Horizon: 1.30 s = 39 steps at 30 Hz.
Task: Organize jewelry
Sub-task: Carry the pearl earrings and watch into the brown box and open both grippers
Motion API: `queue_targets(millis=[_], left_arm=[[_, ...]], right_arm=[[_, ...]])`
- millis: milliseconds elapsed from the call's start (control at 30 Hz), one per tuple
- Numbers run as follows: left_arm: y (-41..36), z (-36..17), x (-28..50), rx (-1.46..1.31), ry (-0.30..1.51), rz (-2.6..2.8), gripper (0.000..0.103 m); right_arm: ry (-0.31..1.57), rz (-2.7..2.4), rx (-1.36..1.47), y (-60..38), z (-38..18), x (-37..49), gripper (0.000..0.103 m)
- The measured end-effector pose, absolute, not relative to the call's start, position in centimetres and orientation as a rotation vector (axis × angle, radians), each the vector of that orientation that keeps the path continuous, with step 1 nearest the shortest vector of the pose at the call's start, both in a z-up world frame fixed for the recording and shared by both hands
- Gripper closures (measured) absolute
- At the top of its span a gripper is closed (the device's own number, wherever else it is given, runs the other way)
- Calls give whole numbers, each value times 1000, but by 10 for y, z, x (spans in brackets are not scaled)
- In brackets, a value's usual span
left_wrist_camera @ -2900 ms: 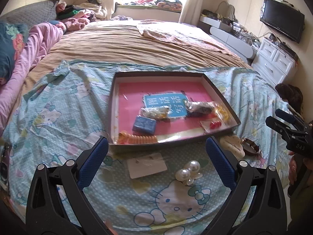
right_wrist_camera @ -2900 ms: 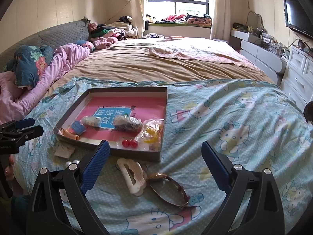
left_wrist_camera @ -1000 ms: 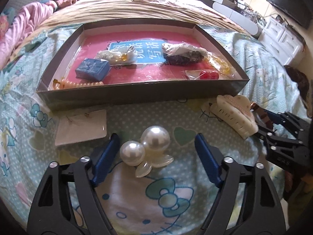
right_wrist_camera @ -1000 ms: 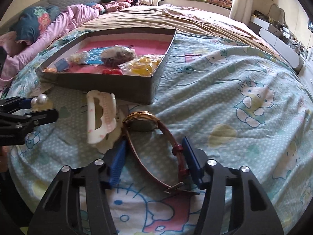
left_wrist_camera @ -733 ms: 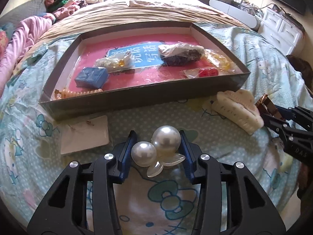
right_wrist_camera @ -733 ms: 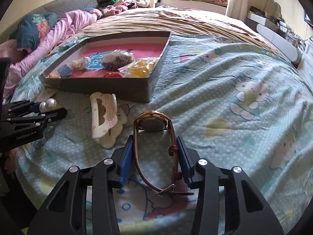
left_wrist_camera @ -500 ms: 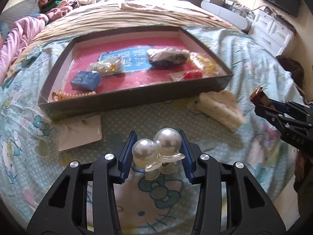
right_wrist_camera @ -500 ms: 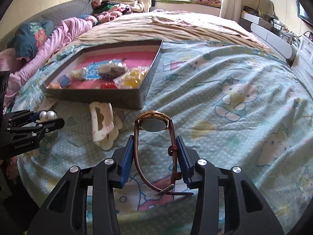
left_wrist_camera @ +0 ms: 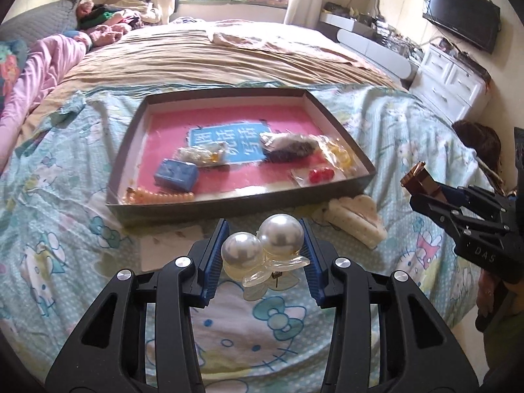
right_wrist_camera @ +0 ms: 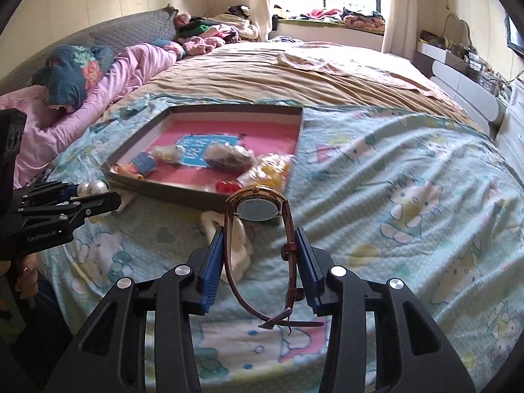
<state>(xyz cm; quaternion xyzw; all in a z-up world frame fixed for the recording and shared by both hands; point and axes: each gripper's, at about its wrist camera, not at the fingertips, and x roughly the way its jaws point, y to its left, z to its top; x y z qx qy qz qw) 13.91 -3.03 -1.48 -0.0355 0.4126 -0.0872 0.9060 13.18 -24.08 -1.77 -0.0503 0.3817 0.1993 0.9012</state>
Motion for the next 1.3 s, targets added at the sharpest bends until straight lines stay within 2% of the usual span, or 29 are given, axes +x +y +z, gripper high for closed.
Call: queue_targets(millis=[767, 1300], left_arm=[[16, -11, 171, -131, 836, -67, 68], [1, -17, 200, -76, 829, -93, 68]], right_arm=[[722, 500, -112, -180, 0, 173, 63], [720, 477, -101, -174, -4, 208, 63]])
